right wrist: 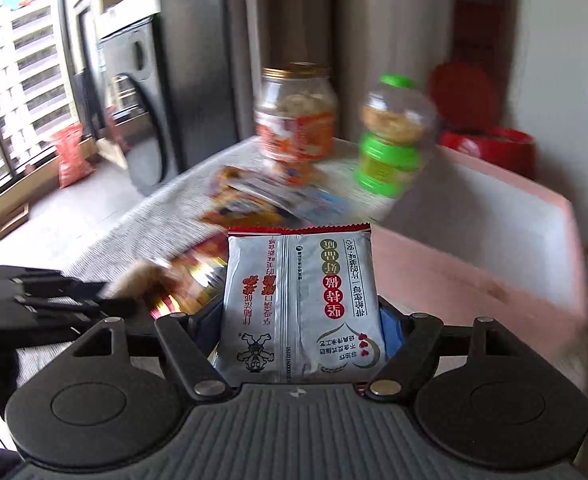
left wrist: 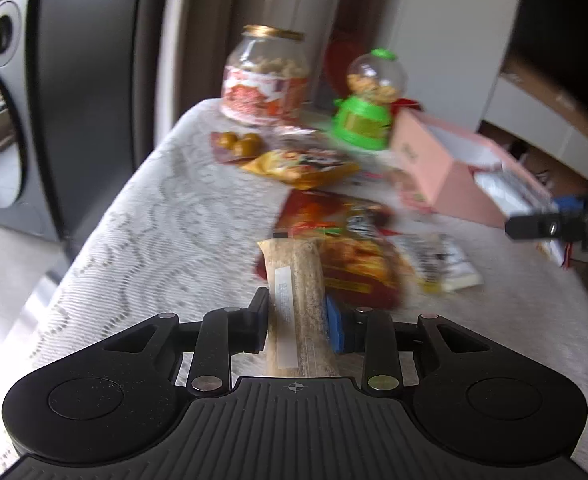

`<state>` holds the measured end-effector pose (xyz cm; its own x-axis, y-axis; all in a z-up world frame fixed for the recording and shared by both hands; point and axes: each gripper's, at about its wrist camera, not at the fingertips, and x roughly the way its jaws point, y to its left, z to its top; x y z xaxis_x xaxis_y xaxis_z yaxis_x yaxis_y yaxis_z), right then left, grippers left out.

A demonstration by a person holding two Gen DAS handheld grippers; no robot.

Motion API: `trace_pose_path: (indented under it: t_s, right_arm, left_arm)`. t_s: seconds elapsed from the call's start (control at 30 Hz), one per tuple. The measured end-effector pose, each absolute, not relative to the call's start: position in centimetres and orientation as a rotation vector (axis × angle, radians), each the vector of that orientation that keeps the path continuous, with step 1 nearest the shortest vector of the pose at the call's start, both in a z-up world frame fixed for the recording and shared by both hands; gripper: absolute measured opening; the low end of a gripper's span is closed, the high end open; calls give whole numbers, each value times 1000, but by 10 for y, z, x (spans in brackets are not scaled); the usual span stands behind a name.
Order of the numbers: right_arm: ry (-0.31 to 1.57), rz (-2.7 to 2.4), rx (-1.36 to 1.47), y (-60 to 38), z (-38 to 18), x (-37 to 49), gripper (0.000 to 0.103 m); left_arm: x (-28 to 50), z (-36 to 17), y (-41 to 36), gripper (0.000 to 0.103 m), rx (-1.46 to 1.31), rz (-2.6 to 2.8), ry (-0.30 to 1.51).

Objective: Organize snacks
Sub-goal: 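Grasp the beige snack bar with the left tool while the right tool grasps a white snack packet, then carry both snacks over the pink box and open both tools to drop them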

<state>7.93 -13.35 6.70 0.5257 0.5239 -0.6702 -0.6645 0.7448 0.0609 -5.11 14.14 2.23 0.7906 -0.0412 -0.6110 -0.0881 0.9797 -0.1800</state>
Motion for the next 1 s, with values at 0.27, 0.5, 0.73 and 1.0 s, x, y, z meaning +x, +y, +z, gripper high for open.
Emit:
trace_pose_path:
  t_s: [0.27,0.5,0.73,1.0]
  right_arm:
    - [821,525,-98,-212,25,77,75]
    - [778,505,-72,-234,24,62,75]
    - [768,469,-45,-250,21,63,75]
    - [778,438,-52,-251,17,71,75]
  left_arm:
    - [-38,68,92,34,-190,-199,605]
    - [50,96,27,34,-189,-354,621]
    - [169,104,-5,34,-234,-310,618]
    - [225,81,-2,35,-367,-299,634]
